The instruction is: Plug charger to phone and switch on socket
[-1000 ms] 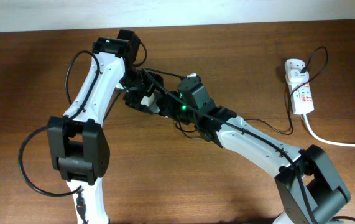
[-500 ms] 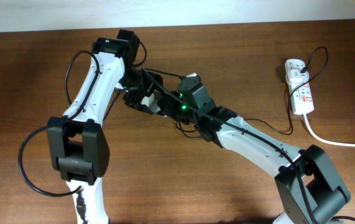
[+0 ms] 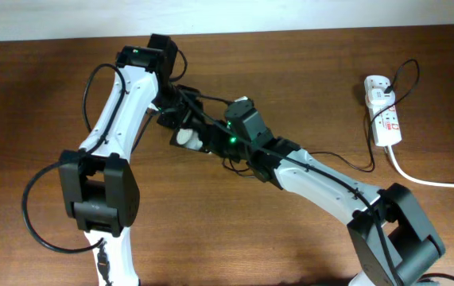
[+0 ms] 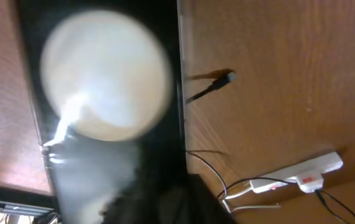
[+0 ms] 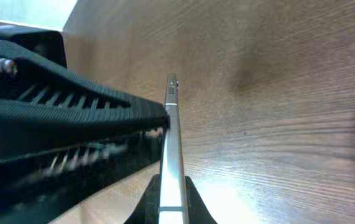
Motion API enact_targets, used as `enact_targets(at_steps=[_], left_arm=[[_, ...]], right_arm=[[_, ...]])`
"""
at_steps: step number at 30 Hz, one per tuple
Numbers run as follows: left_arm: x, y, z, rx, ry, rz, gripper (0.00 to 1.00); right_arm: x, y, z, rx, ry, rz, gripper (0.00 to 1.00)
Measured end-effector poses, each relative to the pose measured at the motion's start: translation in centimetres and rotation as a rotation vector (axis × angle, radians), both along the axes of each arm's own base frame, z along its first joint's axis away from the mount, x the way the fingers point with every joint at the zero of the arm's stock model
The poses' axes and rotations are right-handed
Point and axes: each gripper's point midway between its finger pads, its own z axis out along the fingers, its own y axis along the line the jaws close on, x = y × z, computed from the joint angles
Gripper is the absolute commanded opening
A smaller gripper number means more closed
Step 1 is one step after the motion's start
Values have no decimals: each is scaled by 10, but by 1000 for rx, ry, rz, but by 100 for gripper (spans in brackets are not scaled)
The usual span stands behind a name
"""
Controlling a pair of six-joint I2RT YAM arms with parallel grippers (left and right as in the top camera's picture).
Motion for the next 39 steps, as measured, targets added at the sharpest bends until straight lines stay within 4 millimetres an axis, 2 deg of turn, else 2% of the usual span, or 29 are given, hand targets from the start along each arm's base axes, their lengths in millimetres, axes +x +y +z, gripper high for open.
enact_targets(at_steps=[4,8,13,17,19,26,29,31,36,39], left_arm=[[-1,0,1,-1,3,-1,27],[-1,-2,2,-13,-1,-3,38],[-5,-1,2,-9,11,-15,42],[1,-3,2,-22,-58,-99,45],[4,-4,3,-32,-97,-149,46],[24,-24,15,-153,-310,-353,46],[28,-35,23,-225,-399,-445,49],[27,-41,28,-268,-441,-499,56],[27,-50,37,-337,-524,-587,64],[27,-54,41,-372,-560,-623,66]], right_arm=[[1,-2,1,21,11,13,4],[8,-14,5,68,42,27,4],[30,-56,0,74,78,-34,4],[31,-89,-11,34,134,-55,4],[29,-103,-9,15,142,-56,4],[22,-154,49,-11,31,-97,4],[12,-176,69,-25,8,-125,4],[6,-190,84,-33,-27,-141,4],[-10,-212,107,-32,-89,-170,4],[-23,-225,110,-16,-127,-194,4]])
